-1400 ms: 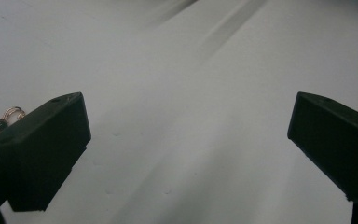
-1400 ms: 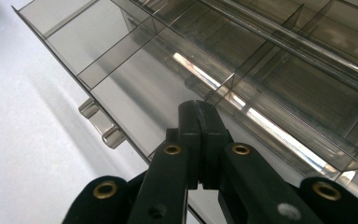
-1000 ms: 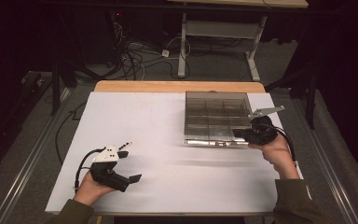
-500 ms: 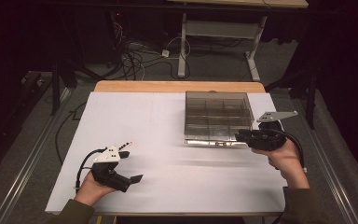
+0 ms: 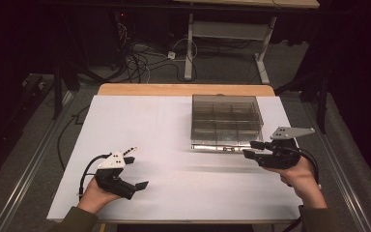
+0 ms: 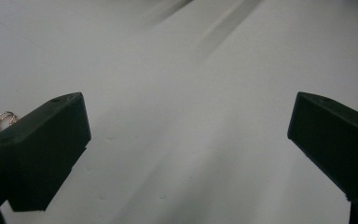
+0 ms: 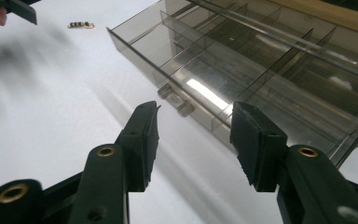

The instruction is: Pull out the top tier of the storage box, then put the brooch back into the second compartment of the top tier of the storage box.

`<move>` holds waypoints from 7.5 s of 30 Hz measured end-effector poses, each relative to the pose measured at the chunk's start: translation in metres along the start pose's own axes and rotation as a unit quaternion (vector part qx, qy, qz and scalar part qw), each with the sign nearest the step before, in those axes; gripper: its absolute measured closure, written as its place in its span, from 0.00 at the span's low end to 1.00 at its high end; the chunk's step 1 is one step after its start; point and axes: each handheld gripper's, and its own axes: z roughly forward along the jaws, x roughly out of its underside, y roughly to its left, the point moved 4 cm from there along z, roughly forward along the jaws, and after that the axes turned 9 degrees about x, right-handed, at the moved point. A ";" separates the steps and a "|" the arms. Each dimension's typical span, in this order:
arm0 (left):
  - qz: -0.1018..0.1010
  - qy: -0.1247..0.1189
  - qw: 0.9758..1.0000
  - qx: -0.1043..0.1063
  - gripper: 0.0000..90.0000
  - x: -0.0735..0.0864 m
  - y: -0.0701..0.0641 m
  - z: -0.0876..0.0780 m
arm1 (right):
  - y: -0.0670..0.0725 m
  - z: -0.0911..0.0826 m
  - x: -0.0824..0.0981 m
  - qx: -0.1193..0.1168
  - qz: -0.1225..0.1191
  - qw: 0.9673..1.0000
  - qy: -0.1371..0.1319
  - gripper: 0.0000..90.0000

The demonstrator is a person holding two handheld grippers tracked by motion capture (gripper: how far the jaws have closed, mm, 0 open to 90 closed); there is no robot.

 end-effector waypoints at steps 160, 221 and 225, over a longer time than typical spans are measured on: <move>-0.101 0.065 0.990 -0.071 0.69 -0.009 0.114 -0.013 | 0.045 0.030 0.070 -0.035 -0.006 0.998 -0.047 0.14; -0.100 0.106 0.987 -0.062 0.89 -0.008 0.109 -0.004 | 0.044 0.030 0.071 -0.034 -0.007 0.998 -0.044 0.14; -0.098 0.098 0.989 -0.057 0.89 -0.011 0.105 -0.005 | 0.044 0.031 0.071 -0.033 -0.007 0.998 -0.044 0.14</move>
